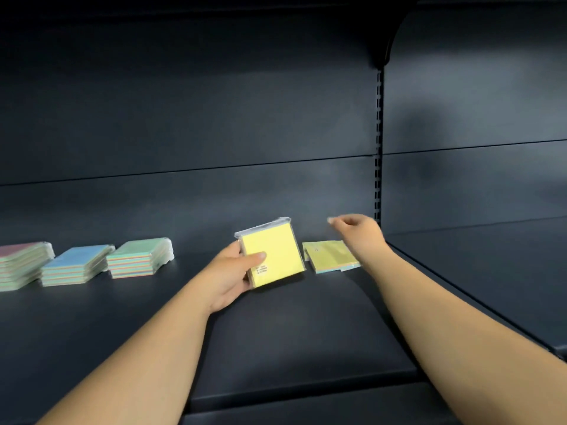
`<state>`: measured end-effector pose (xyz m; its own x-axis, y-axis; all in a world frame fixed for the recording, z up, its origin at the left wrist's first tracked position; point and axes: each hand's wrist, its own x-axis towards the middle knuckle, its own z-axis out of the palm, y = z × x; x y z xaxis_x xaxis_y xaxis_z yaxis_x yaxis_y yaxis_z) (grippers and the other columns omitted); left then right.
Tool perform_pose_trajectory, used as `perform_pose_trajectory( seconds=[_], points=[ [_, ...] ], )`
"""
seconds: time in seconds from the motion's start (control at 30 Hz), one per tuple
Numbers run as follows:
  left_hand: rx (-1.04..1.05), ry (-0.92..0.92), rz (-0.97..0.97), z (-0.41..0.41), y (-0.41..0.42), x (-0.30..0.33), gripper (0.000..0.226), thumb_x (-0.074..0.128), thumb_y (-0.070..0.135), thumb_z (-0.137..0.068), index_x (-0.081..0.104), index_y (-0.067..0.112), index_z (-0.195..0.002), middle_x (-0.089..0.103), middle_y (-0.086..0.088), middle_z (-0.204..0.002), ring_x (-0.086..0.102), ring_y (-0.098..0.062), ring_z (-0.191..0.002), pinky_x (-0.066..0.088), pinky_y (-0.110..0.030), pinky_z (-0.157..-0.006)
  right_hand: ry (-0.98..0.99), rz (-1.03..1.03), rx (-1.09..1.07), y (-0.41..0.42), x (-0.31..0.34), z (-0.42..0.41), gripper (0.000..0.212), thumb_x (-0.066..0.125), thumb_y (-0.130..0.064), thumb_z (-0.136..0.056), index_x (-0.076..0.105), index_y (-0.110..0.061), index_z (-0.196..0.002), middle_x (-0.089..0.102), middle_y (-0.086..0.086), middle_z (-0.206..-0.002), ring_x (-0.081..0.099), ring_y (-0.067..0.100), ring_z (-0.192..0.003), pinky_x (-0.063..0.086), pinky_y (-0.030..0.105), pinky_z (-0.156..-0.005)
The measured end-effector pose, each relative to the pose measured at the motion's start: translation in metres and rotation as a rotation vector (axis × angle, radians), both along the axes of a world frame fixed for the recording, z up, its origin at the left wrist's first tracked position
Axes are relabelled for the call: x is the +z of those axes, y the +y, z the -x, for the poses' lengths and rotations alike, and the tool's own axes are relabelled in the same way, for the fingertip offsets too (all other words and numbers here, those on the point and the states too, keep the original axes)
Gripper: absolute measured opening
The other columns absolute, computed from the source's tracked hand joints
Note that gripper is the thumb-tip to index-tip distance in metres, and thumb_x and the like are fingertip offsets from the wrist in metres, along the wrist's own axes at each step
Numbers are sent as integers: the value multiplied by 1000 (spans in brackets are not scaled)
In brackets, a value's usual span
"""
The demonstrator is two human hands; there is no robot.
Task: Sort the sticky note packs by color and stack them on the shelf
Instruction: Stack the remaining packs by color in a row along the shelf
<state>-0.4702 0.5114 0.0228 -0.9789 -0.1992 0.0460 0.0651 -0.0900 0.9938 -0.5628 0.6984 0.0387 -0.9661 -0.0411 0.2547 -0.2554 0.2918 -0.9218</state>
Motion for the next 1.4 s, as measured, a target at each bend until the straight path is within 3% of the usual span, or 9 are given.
perform_pose_trajectory(
  seconds=[0.07, 0.17, 0.33, 0.47, 0.53, 0.8, 1.0, 1.23, 1.4],
  points=[
    [8, -4, -31, 1, -1, 2, 26, 46, 2, -94, 53, 15, -116, 64, -4, -107, 62, -18, -91, 50, -32, -74, -81, -343, -131, 10, -7, 11, 42, 51, -49, -89, 63, -11, -102, 61, 10, -108, 51, 29, -113, 38, 32, -88],
    [16, -17, -44, 3, -1, 2, 24, 45, 2, -95, 53, 17, -112, 65, -1, -100, 62, -19, -89, 49, -34, -78, -262, -624, -130, 9, -17, 11, 68, 41, -65, -86, 46, -17, -134, 35, 10, -145, 22, 29, -137, 23, 42, -107],
    [29, -45, -9, 5, -2, -2, 28, 45, 1, -95, 50, 16, -119, 63, -5, -108, 60, -24, -99, 49, -38, -85, -278, -812, -150, 2, -23, 12, 67, 47, -62, -85, 41, -20, -137, 31, 6, -147, 17, 27, -139, 14, 46, -111],
    [59, -63, -2, 7, -3, -2, 29, 46, 2, -94, 48, 16, -120, 63, -5, -110, 60, -24, -99, 50, -35, -75, -220, -368, -53, 5, -21, 22, 37, 72, -40, -73, 56, -17, -97, 61, 3, -99, 51, 26, -109, 37, 38, -100],
    [81, -57, -14, 7, -3, -1, 32, 47, 3, -94, 45, 16, -122, 61, -4, -110, 60, -23, -97, 50, -37, -75, -115, -161, -30, 6, -15, 19, 24, 71, -18, -78, 49, -16, -88, 56, 0, -80, 54, 22, -88, 42, 32, -86],
    [71, 34, -231, 3, -5, 8, 39, 49, 6, -94, 43, 19, -130, 59, -6, -115, 63, -26, -92, 55, -49, -60, -262, 695, 395, 8, 19, -13, 18, 58, 4, -86, 59, -11, -95, 65, 9, -90, 63, 20, -80, 58, 35, -66],
    [-21, 112, -234, -3, 2, 13, 31, 47, 9, -95, 49, 22, -123, 64, -4, -109, 69, -20, -81, 58, -34, -57, -424, 479, 527, -6, 13, -23, 23, 59, 4, -85, 60, -9, -104, 68, 8, -89, 69, 17, -69, 58, 29, -51],
    [-56, 117, -105, -4, 10, 9, 42, 66, 1, -80, 48, 31, -105, 64, -2, -108, 68, -18, -84, 59, -29, -62, -294, 426, 472, -17, 8, -25, 24, 63, 6, -82, 58, -18, -86, 64, 2, -82, 61, 17, -76, 48, 29, -63],
    [-29, 111, -73, 1, 11, 6, 52, 66, -7, -78, 47, 32, -107, 62, 0, -109, 67, -18, -87, 59, -27, -60, -156, 344, 431, -23, 8, -27, 42, 67, 6, -78, 53, -20, -109, 60, -4, -91, 59, 16, -84, 48, 25, -69]
  ],
)
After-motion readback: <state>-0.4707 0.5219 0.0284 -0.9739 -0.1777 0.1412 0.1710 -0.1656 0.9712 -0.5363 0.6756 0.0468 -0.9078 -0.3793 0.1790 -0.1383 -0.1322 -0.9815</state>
